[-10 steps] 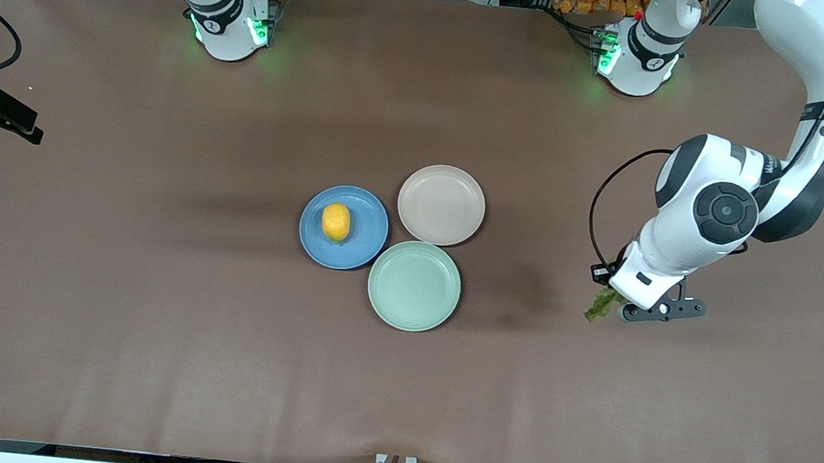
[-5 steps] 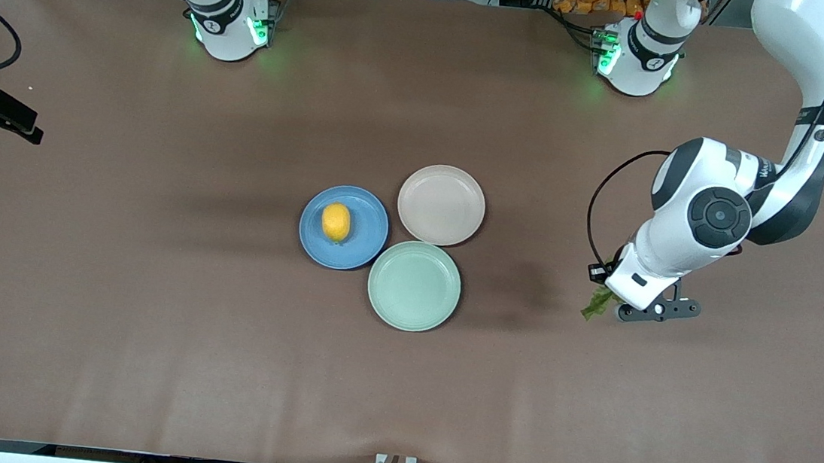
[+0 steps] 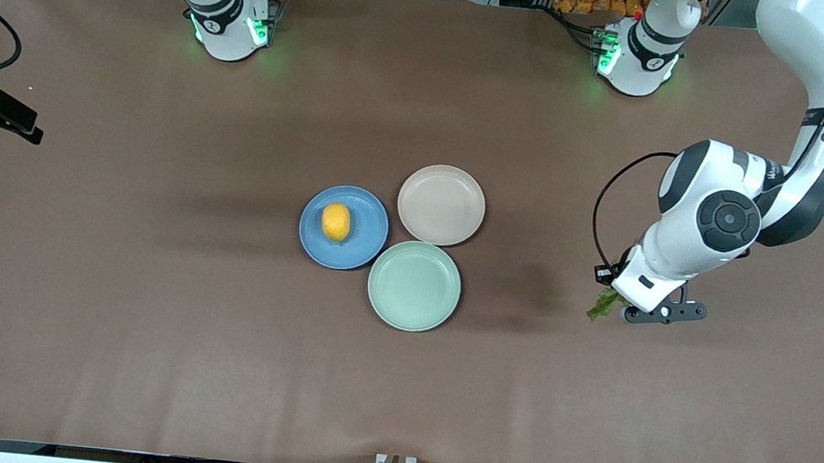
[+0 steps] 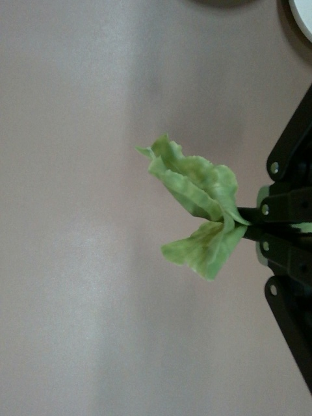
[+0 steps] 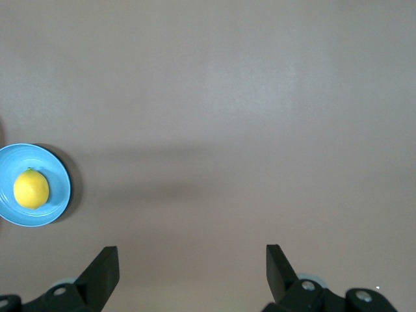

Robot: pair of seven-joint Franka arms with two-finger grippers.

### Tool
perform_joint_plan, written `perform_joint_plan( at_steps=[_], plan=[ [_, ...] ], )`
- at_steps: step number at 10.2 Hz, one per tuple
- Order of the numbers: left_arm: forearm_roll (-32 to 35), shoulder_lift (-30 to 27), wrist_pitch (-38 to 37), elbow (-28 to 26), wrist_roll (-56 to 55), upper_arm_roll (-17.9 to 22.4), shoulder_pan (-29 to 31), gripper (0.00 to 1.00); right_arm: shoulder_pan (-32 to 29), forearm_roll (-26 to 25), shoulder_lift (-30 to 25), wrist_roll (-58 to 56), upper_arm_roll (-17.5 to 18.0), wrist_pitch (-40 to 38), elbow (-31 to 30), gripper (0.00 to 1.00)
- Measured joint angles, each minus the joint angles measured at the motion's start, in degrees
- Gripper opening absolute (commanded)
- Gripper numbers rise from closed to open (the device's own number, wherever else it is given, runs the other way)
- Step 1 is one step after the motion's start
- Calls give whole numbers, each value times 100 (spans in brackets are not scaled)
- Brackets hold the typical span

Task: Pick lemon and lettuce from blue and beige plates

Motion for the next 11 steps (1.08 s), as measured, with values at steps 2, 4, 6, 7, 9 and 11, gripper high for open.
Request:
perform_joint_plan(
  at_steps=[2, 4, 6, 7, 9, 11],
  plan=[
    [0, 0, -2, 0, 0, 0, 0, 0, 0, 0, 0, 0, 0, 0, 0, 100],
    [0, 0, -8, 0, 4, 0, 0, 0, 0, 0, 0, 0, 0, -1, 0, 100],
    [0, 0, -56, -1, 51, 0, 0, 0, 0, 0, 0, 0, 0, -1, 0, 100],
    [0, 1, -165, -2, 128, 0, 0, 0, 0, 0, 0, 0, 0, -1, 0, 100],
    [0, 2, -301, -2, 327, 8, 30, 0, -1, 0, 0, 0, -1, -1, 0, 100],
    [0, 2, -408, -5, 569, 13, 171, 0, -1, 0, 0, 0, -3, -2, 0, 100]
  ],
)
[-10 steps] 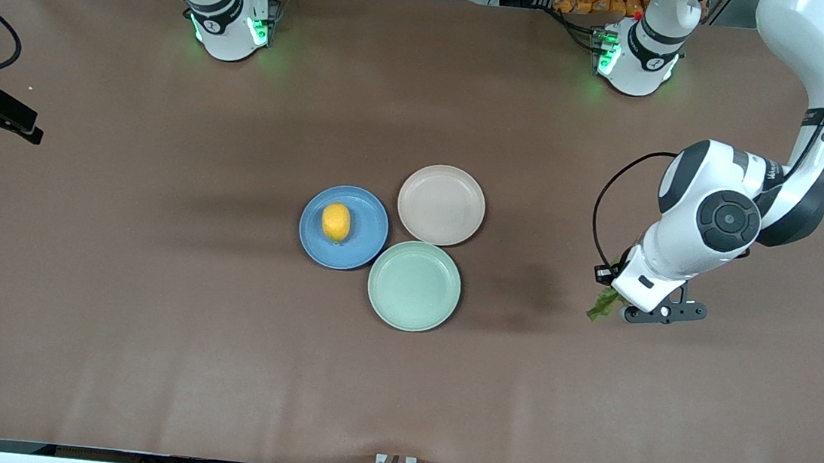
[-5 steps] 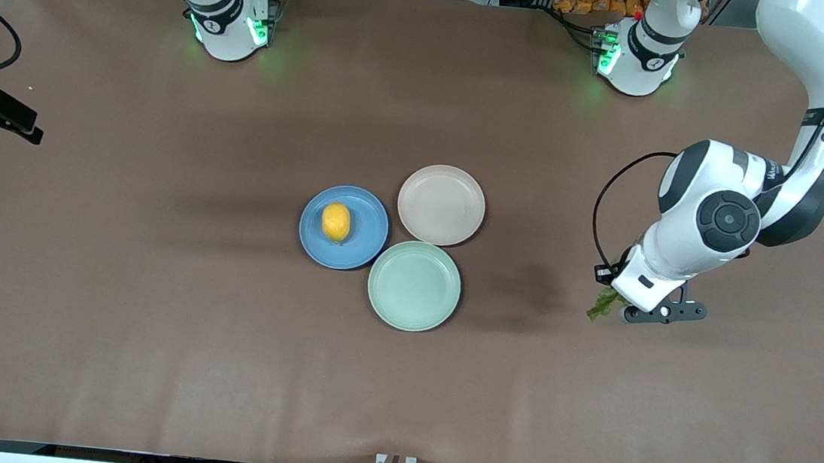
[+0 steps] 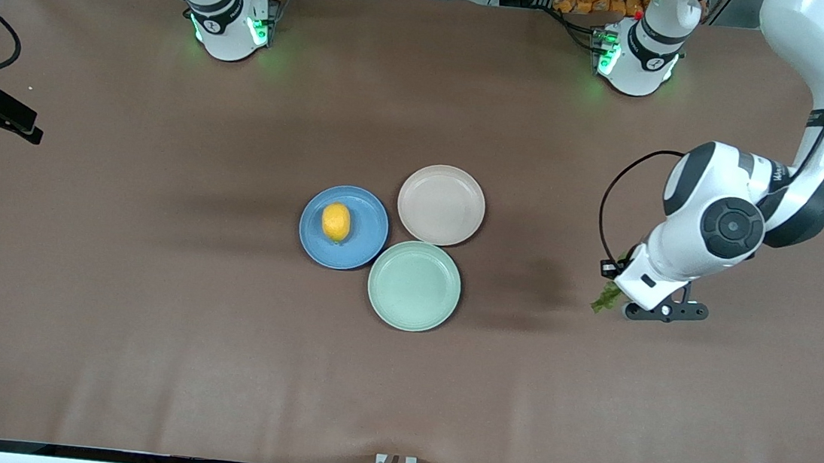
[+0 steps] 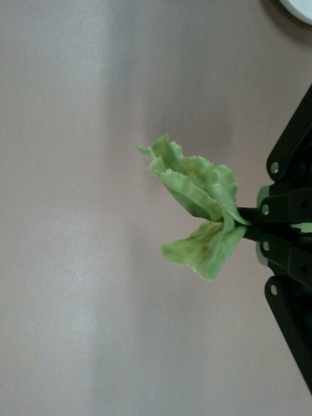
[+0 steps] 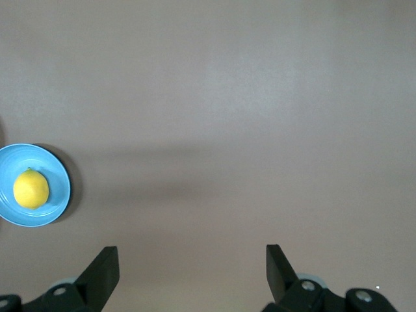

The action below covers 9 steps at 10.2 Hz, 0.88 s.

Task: Pick lemon and lettuce from blue and beige plates

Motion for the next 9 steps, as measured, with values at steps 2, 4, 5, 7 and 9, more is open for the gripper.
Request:
perform_joint_plan(
  at_steps=[2, 4, 5, 7, 9],
  plan=[
    [0, 0, -98, 1, 73, 0, 80, 0, 0, 0, 0, 0, -1, 0, 0, 100],
    [0, -3, -99, 55, 73, 0, 130, 0, -6, 0, 0, 0, -6, -1, 0, 100],
    [0, -7, -99, 125, 73, -1, 150, 0, -7, 0, 0, 0, -7, -1, 0, 100],
    [0, -12, -100, 214, 108, -2, 265, 0, -8, 0, 0, 0, -8, -1, 0, 100],
    [0, -12, -100, 223, 295, -6, 416, 0, -22, 0, 0, 0, -9, -1, 0, 100]
  ],
)
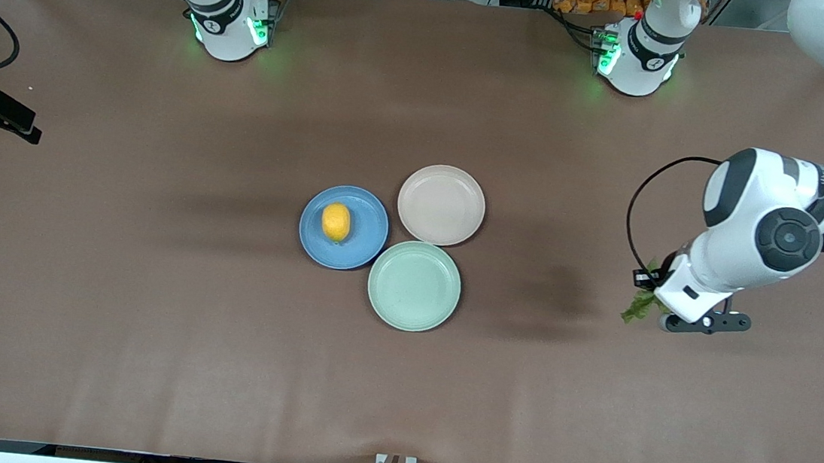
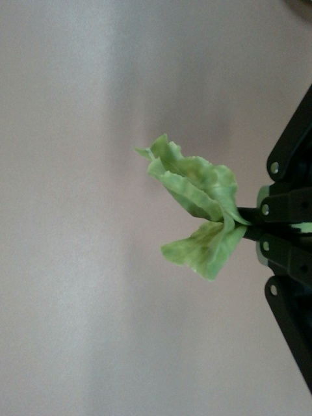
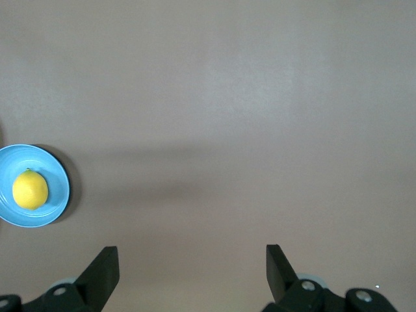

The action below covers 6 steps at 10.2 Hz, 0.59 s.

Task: Pick lemon and lettuce from blue and beige plates

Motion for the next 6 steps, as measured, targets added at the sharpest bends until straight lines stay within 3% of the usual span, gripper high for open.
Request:
perform_joint_plan(
  at_steps=[3, 6],
  plan=[
    [0, -1, 0, 29, 49, -70, -35, 0, 4, 39, 9, 0, 15, -20, -1, 100],
    [0, 2, -1, 57, 200, -54, 5, 0, 149, 474, 203, 1, 67, -21, -13, 100]
  ],
)
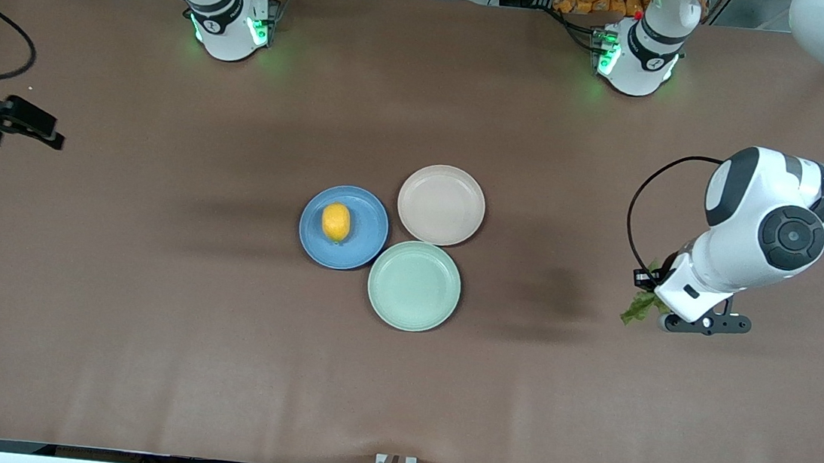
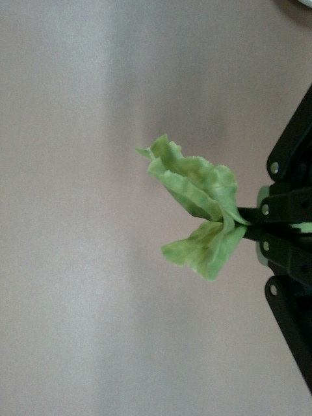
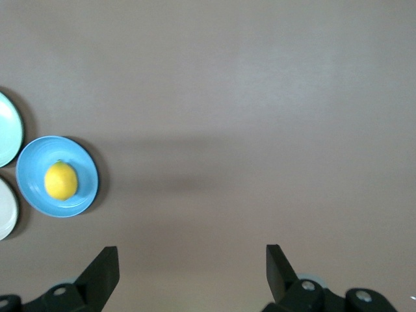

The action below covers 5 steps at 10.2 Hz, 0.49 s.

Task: Pick lemon and lettuce from blue and beige plates
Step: 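Release the lettuce with the left gripper while the right gripper reaches the lemon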

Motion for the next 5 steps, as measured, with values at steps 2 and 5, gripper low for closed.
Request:
perform_joint_plan(
  at_steps=[2, 5],
  plan=[
    [0, 5, 0, 0, 354, 30, 143, 0, 217, 16, 163, 156, 14, 91, -1, 100],
    [0, 171, 33, -5, 665, 38, 342, 0, 730, 38, 471, 907, 31, 464, -17, 100]
  ],
)
